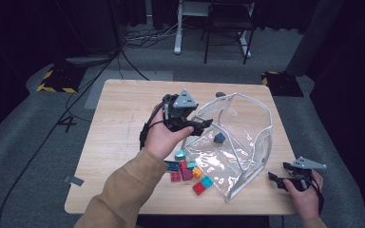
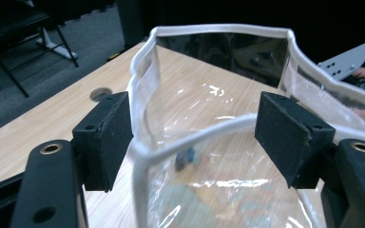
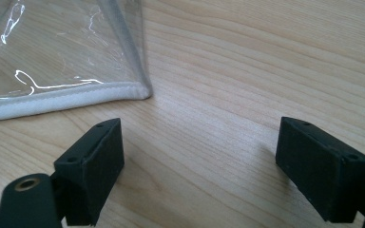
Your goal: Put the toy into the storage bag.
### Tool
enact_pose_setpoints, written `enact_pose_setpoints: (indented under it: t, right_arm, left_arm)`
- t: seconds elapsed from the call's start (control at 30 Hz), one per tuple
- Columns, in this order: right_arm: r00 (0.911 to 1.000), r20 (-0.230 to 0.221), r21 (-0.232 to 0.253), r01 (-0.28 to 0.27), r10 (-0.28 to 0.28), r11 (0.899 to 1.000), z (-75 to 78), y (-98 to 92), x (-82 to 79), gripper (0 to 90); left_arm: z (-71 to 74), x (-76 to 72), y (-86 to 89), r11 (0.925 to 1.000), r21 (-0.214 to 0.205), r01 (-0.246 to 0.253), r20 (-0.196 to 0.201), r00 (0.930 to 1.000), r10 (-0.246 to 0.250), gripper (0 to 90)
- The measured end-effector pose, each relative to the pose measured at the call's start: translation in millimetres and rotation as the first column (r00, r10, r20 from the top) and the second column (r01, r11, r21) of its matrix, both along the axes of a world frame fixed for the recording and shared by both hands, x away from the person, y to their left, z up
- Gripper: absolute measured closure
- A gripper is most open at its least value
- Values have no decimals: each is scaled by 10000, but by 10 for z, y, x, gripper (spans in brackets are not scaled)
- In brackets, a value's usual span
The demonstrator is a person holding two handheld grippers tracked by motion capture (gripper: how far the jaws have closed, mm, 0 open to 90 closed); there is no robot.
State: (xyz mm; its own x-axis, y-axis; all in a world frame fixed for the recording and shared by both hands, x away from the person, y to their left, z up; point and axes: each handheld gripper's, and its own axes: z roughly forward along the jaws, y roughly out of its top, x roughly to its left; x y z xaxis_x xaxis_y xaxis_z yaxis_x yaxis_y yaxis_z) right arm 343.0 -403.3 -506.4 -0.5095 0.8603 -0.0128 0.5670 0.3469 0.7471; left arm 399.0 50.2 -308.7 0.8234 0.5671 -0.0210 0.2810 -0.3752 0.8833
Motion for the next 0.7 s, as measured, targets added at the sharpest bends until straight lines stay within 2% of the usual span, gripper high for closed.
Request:
enact_pose_setpoints:
  t: [0.17, 0.2, 0.23, 0.3, 0.37, 0.4, 0.5, 0.57, 0.6, 0.7]
  right_arm:
    - [10000, 1, -4, -1, 1, 10000, 0, 1, 2, 165]
    - [10000, 0, -4, -4, 4, 10000, 0, 1, 1, 164]
    - [10000, 1, -6, -1, 1, 10000, 0, 1, 2, 164]
    - [10000, -2, 3, -3, 3, 10000, 0, 1, 2, 164]
    - [10000, -12, 1, 4, -4, 10000, 0, 2, 3, 164]
    - [10000, -11, 0, 4, -4, 10000, 0, 2, 4, 164]
    - [10000, -2, -7, 9, -9, 10000, 0, 2, 6, 164]
    - [10000, -27, 0, 17, -17, 10000, 2, 3, 5, 164]
    - [10000, -28, -1, 23, -23, 10000, 2, 3, 6, 164]
    - [10000, -25, -3, 22, -22, 10000, 2, 4, 6, 164]
  left_arm:
    - [-80, -48, 160, 9998, 58, -190, 54, 9998, 189, 284]
    - [-139, -66, 234, 9997, 38, -228, -29, 9997, 228, 285]
    - [-139, -66, 234, 9997, 38, -228, -29, 9997, 228, 285]
    - [-249, -69, 315, 9995, 4, -305, -190, 9994, 305, 282]
    - [-285, -66, 341, 9995, 26, -318, -179, 9993, 319, 280]
    - [-361, -67, 382, 9992, 34, -395, -231, 9989, 396, 279]
    - [-443, -68, 416, 9985, 122, -525, -277, 9982, 528, 278]
    - [-588, -69, 446, 9972, 133, -738, -438, 9963, 743, 277]
    - [-588, -69, 446, 9972, 133, -738, -438, 9963, 743, 276]
    - [-788, -59, 464, 9965, 133, -828, -749, 9937, 835, 275]
